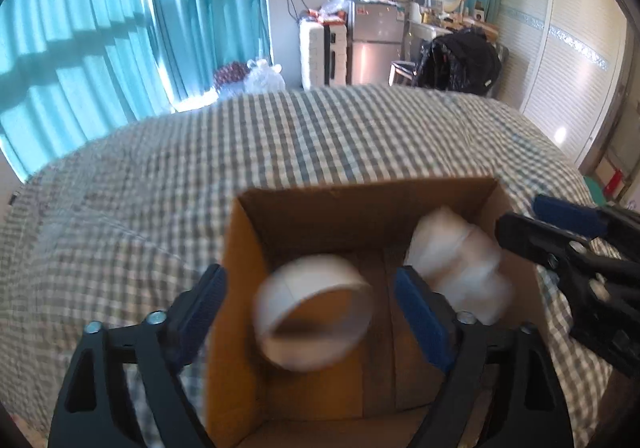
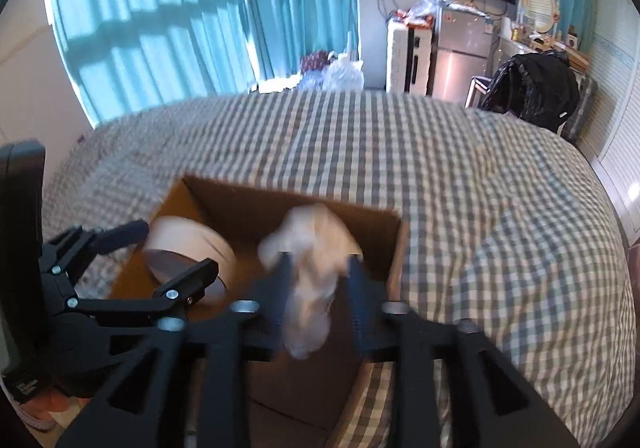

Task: Organize objects
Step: 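Carry both items over the cardboard box and open both tools to drop them, then grasp the black plastic cup with the right tool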

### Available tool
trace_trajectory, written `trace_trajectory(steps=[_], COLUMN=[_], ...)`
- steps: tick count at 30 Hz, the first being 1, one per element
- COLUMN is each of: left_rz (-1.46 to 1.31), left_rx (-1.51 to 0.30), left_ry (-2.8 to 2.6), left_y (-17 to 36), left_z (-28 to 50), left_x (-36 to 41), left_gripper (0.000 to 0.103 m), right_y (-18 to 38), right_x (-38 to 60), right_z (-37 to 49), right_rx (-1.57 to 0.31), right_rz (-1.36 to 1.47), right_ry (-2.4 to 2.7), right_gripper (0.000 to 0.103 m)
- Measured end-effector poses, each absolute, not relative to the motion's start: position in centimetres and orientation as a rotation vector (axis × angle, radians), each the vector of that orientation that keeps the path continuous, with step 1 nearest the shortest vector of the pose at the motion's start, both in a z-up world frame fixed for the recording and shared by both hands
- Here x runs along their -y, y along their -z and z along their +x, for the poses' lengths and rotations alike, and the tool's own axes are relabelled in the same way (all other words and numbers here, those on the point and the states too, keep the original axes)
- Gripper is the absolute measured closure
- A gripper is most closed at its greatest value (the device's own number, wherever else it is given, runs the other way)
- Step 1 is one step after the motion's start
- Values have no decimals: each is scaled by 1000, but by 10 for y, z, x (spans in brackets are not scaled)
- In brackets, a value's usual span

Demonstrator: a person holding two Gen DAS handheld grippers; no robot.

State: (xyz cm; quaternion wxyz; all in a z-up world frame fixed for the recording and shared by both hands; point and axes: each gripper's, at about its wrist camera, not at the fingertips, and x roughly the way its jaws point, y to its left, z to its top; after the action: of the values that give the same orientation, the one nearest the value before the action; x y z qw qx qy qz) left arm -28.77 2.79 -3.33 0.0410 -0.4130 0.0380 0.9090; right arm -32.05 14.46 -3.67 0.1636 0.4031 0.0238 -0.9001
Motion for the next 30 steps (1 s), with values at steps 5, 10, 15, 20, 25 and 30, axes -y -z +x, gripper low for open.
trace_trajectory(steps=[5, 10, 15, 20, 25, 30], left_rz=[-1190, -1147, -1065, -1046, -1092, -1130], left_rx=[-154, -147, -88, -125, -140, -115], left_ry=[-2835, -2829, -2845, -2876, -2892, -2940], left_y=[-13, -55, -104, -122, -97, -44], left_z=[-258, -221, -178, -147, -115, -88], left_x=[-22, -12, -8, -2, 7, 14], left_gripper=[7, 7, 7, 6, 6, 6], right_y=[-18, -77, -129, -151, -123, -53], right_x=[-154, -159, -161, -158, -156, -165], right_z=[-283, -238, -188, -144, -112, -92], right_rx=[-66, -105, -144, -188, -253, -205], right_rz=[1030, 960, 855, 801, 844, 980], right_ry=[2630, 2675, 2696, 2693, 2669, 2635], right_gripper=[34, 30, 28, 25, 25, 25])
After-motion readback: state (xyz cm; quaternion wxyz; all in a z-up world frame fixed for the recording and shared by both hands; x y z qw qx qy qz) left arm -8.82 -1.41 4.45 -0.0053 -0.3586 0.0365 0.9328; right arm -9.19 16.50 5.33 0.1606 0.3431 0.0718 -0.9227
